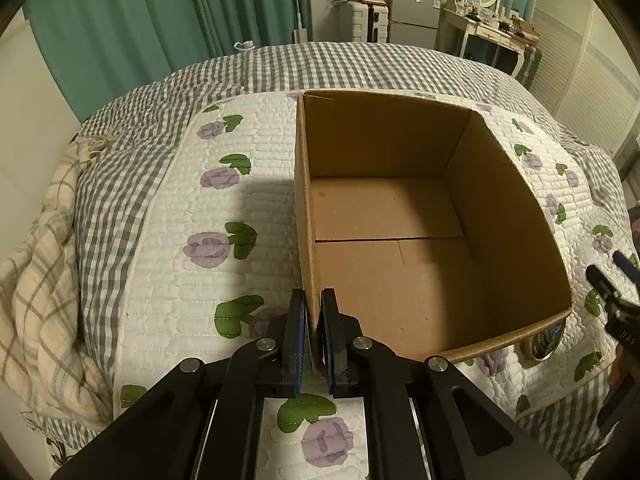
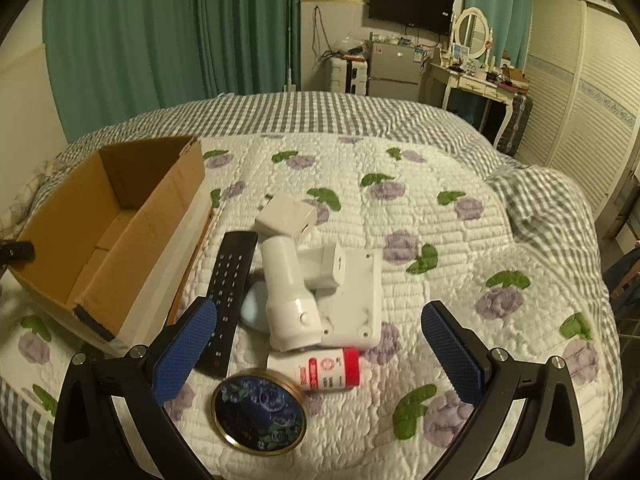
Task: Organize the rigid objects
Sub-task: 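Move the right tool toward the round blueberry-print tin, then grasp the blueberry-print tin with the right tool and lift it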
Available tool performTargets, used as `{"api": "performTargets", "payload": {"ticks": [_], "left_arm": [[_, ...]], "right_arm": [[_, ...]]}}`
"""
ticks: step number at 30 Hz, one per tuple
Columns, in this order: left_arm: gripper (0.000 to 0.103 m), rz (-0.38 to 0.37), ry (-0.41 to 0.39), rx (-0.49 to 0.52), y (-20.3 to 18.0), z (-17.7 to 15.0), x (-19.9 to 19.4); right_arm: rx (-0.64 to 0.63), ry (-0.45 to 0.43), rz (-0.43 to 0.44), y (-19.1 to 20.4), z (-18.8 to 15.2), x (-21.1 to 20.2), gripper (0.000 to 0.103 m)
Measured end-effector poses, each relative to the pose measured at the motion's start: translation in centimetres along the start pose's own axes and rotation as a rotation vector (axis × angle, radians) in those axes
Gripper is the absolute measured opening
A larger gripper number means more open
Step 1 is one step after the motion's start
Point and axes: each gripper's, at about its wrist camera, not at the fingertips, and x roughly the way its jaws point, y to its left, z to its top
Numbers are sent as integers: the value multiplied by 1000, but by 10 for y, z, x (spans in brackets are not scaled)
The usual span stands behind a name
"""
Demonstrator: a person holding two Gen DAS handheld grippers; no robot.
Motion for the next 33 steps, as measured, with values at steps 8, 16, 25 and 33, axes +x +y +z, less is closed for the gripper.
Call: {"api": "performTargets", "payload": {"ticks": [8,16,25,33], "left_arm": [[8,9,-6,12,-1,-1,0],[8,7,-12,18,-3,-2,-1],[8,4,-16,21,-3,-3,-1],[8,0,-18,17,-4,-3,-2]], "right_arm": [[-18,116,19,19,-29,20,103],[9,213,11,33,-65,43,103],[-26,212,-49,45,-73,52,97],[-20,219,-13,46,-72,54,78]]}}
